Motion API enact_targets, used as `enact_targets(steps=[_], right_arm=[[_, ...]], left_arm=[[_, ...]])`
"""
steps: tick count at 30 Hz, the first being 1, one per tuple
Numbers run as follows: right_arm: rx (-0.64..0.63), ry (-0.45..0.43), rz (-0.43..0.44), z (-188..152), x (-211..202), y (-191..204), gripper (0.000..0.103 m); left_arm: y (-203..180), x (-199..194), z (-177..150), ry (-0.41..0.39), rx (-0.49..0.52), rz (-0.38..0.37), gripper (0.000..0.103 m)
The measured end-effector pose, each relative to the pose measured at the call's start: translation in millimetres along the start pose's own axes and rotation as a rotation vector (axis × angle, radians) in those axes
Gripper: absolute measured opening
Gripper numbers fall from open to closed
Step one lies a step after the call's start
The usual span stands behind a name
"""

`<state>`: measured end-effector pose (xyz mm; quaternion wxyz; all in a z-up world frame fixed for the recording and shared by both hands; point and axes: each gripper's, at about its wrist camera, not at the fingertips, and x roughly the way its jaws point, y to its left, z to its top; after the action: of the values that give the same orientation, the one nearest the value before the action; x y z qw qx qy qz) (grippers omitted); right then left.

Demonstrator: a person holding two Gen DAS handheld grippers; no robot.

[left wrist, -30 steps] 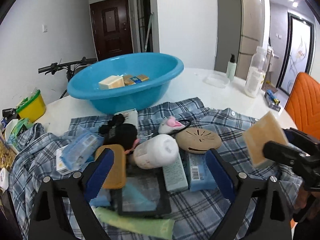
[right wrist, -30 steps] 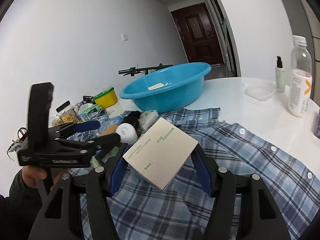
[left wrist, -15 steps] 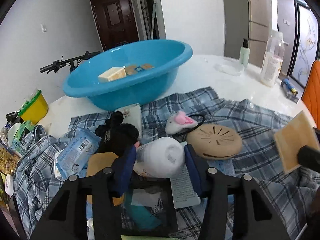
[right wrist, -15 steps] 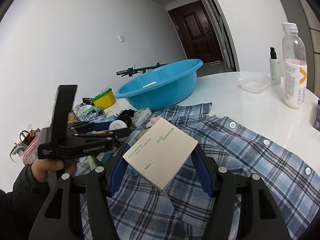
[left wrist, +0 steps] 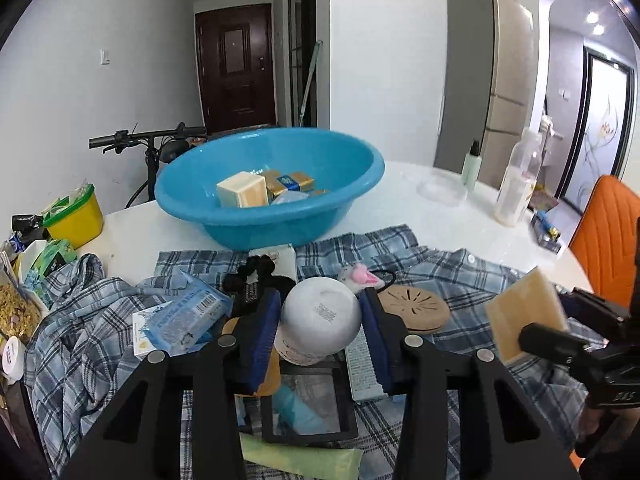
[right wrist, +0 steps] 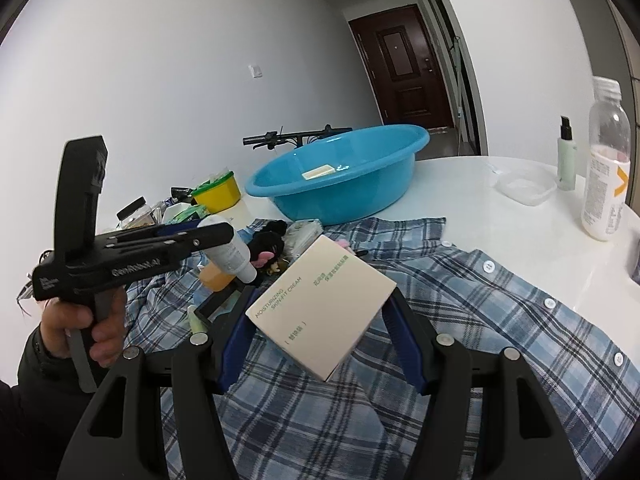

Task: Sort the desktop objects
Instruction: 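Carry the white jar into the blue basin with the left tool while the right tool lifts the cream box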

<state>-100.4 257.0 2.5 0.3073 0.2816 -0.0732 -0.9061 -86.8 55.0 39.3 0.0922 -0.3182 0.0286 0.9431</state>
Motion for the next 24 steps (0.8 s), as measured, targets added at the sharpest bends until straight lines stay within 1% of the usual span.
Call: enact_targets(steps=[6,13,18,24], right_arm=[[-0.036,-0.005,0.001,13,3,13,0.062],[-0.075,-0.021,-0.001,34,7,24,0.062],[-0.094,-0.016,0.000,38,13,33,0.062],[-0.102,0.012,-0.005,40,24,34,0.062]], left_arm=[[17,-22,10,-0.052,-0.024,0.000,0.043],[36,-42,31,-0.104,-0.049,-0.028,0.044],[43,-52,57,-0.154,-0.030,-0.008,0.043],[55,-47,101,-0.209,-0.019,0.011,0.043]])
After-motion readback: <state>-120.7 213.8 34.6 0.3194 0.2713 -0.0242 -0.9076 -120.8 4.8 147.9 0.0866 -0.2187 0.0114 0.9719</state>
